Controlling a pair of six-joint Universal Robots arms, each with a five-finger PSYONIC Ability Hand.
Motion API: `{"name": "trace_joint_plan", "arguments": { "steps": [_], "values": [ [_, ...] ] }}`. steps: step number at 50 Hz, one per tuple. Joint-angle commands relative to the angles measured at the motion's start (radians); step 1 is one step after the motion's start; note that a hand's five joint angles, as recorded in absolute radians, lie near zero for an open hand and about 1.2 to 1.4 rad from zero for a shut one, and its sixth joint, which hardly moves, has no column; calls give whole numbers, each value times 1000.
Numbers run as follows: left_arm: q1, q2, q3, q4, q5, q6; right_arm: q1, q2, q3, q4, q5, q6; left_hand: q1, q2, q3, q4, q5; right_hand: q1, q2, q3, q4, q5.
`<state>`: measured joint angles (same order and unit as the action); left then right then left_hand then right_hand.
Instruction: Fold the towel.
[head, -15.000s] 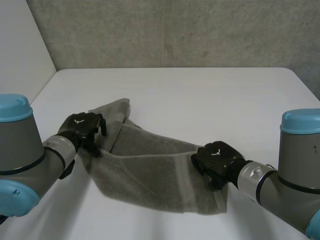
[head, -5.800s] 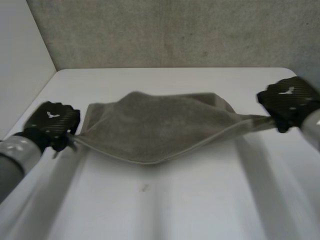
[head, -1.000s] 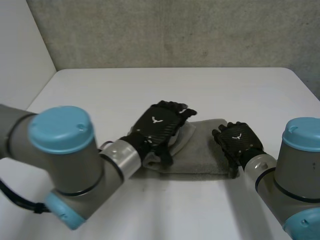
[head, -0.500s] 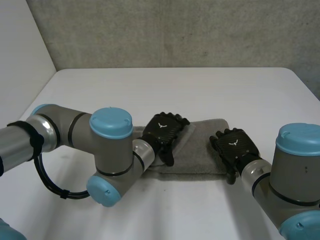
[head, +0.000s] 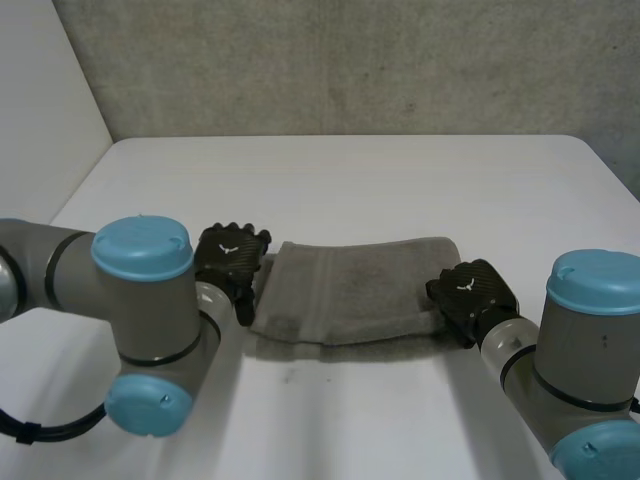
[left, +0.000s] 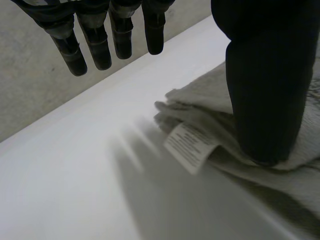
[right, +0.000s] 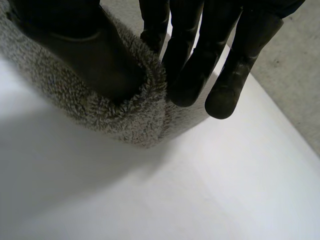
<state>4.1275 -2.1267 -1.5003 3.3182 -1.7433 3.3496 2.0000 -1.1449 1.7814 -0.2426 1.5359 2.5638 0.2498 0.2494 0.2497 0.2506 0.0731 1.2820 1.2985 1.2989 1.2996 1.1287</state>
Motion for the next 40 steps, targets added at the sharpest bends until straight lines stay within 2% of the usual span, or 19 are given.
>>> {"name": "trace_joint_plan", "arguments": {
  "steps": [1,7,9,10,12,15,17,24,25,26,27,28,29,31,34,36,37,39,40],
  "values": [
    [-16,117,-63,1,21,-7,3,-27,-39,-7,32,-166,8,8,8,7,10,114,98,97,97,93],
    [5,188,-95,1,21,-7,56,-26,-148,-9,20,-263,-7,-6,-7,-8,-5,114,98,97,97,93],
    [52,221,-116,3,21,-7,201,17,-258,-12,-31,-315,-19,-18,-18,-19,-16,114,98,97,97,93],
    [53,222,-116,3,21,-7,201,17,-258,-12,-31,-315,-19,-18,-19,-19,-17,114,98,97,97,93],
    [111,255,-139,3,22,-5,311,101,-385,5,-109,-352,-19,-18,-19,-19,-17,114,98,97,97,93],
    [132,272,-149,4,25,-5,355,143,-441,9,-145,-369,-25,-24,-24,-25,-22,114,98,97,97,93],
    [174,297,-162,4,37,-7,420,233,-522,35,-198,-398,-36,-36,-36,-37,-34,114,98,97,97,93],
    [226,314,-190,4,83,-42,499,362,-619,198,-194,-465,-45,-45,-45,-46,-43,114,98,97,97,93],
    [226,314,-192,4,99,-57,499,353,-620,212,-172,-458,-45,-45,-45,-46,-43,-187,-203,-204,-205,-208],
    [226,314,-192,4,99,-58,499,353,-620,212,-172,-458,-45,-45,-45,-46,-43,-190,-206,-207,-208,-211],
    [226,314,-190,4,113,-74,496,329,-613,200,-142,-430,-45,-45,-45,-46,-43,-611,-628,-628,-629,-633],
    [223,314,-184,4,123,-90,490,289,-599,172,-119,-368,-45,-45,-45,-46,-43,-778,-795,-795,-796,-800],
    [223,314,-184,4,123,-90,490,289,-599,172,-118,-367,-45,-45,-45,-46,-43,-780,-797,-797,-798,-801],
    [215,314,-164,4,131,-123,444,179,-547,108,-93,-141,-42,-42,-42,-43,-40,-1040,-1056,-1057,-1057,-1061],
    [209,314,-149,4,133,-142,398,131,-519,91,-89,-25,-39,-39,-39,-40,-37,-1107,-1124,-1124,-1125,-1129],
    [195,311,-120,3,133,-180,323,59,-472,95,-88,180,-33,-33,-33,-34,-31,-1107,-1124,-1124,-1125,-1129],
    [195,310,-120,3,133,-180,322,59,-471,95,-88,180,-33,-33,-33,-34,-31,-1107,-1124,-1124,-1125,-1129],
    [162,292,-94,3,134,-219,251,19,-432,140,-89,339,-30,-30,-30,-31,-28,-1107,-1124,-1124,-1125,-1129],
    [162,292,-93,3,134,-219,250,19,-432,140,-89,340,-30,-30,-30,-31,-28,-1107,-1124,-1124,-1125,-1129]
  ]
}}
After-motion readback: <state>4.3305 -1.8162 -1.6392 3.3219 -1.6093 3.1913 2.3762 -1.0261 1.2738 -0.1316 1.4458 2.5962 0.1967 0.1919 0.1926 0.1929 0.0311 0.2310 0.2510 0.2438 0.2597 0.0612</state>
